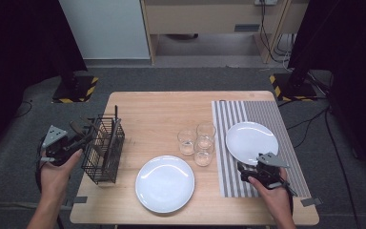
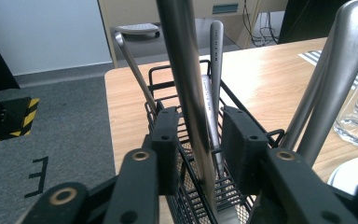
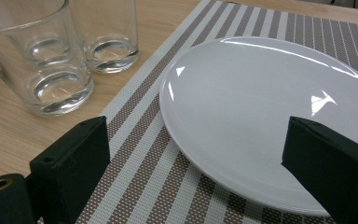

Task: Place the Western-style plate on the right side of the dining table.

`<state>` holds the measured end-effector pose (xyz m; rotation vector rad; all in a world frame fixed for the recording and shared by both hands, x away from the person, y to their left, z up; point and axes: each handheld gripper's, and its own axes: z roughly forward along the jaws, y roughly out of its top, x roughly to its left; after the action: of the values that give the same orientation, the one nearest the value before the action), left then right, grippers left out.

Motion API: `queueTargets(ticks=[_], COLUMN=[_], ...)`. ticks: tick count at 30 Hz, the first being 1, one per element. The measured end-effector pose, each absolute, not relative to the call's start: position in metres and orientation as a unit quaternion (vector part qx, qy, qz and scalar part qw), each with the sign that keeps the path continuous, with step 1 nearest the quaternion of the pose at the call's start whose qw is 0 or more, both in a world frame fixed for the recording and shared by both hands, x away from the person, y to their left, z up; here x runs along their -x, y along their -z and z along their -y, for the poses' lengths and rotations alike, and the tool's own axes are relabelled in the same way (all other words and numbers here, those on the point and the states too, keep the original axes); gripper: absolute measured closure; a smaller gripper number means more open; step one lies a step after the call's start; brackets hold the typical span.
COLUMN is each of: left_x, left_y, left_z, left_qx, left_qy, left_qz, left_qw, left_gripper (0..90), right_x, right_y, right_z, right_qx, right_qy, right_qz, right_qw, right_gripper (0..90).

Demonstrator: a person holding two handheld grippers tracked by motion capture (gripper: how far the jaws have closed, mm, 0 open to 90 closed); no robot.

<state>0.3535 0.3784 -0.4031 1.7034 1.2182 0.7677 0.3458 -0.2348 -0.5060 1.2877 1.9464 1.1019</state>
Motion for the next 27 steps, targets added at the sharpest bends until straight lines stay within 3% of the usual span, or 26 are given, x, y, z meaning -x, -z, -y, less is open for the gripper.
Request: queueTargets(ticks=[8, 25, 27], left_x=[-0.35, -0.347, -0.347], left_y=[0.402, 0.403, 0.402], left_z=[-0.376, -0.362, -0.361], left_qx=[-0.687, -0.714, -0.715], left_qy=[-0.313, -0.295, -0.292], left_qz=[-0.482, -0.462, -0.459], left_qw=[0.445, 0.435, 0.439], left_gripper=[76.1, 77.1, 80.8], right_x=[-0.346, -0.347, -0.347], right_y=[0.506, 0.508, 0.508], right_z=[0.236, 0.236, 0.236], right_qx=[-0.483, -0.483, -0.482], right_qy=[-0.41, -0.407, -0.407], right_qz=[-0.723, -0.726, -0.727], right_qw=[0.276, 0.271, 0.272], right_gripper=[7.8, 7.8, 7.8])
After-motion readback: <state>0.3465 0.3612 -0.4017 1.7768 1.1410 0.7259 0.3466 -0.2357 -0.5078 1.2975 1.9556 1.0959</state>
